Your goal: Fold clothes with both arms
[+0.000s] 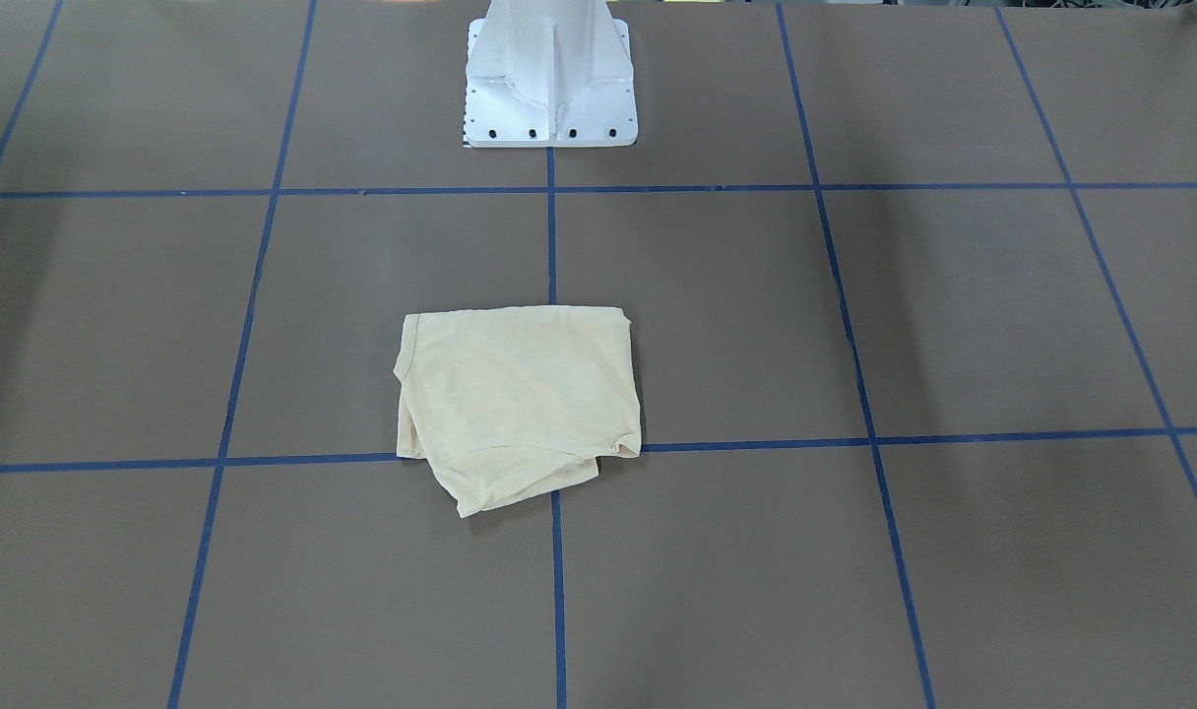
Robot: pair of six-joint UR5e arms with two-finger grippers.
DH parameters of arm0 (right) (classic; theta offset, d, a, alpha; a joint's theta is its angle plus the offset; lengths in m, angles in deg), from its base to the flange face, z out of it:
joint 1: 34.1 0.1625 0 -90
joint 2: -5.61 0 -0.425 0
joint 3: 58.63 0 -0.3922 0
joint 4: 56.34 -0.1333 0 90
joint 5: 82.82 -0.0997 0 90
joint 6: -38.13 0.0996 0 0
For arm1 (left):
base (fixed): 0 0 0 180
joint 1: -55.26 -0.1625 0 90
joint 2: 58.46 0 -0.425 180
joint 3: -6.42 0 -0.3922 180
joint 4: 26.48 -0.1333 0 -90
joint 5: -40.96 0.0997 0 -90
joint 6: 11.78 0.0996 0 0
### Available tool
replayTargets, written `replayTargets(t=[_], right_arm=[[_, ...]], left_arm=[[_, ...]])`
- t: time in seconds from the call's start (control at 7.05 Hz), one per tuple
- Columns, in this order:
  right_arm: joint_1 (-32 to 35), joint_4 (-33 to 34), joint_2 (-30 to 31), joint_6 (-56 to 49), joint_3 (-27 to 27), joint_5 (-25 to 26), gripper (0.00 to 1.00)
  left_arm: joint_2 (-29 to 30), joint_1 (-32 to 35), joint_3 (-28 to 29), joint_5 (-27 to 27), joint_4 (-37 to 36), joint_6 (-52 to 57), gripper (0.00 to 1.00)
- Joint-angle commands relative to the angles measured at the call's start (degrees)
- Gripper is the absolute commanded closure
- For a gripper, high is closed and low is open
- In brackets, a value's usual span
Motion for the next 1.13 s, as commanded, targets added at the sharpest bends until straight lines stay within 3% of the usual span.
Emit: replayTargets(t=[0.0, 0.99], right_arm=[[0.0, -0.1, 0.1, 1.3, 0.1, -2.7, 0.0], [0.0, -0.3, 0.2, 1.2, 0.3, -3.2, 0.0]], left_arm=[[0.1, 0.0, 0.1, -0.1, 0.0, 0.0, 0.0], [-0.1, 0.0, 0.4, -3.2, 0.0, -6.5, 0.0]])
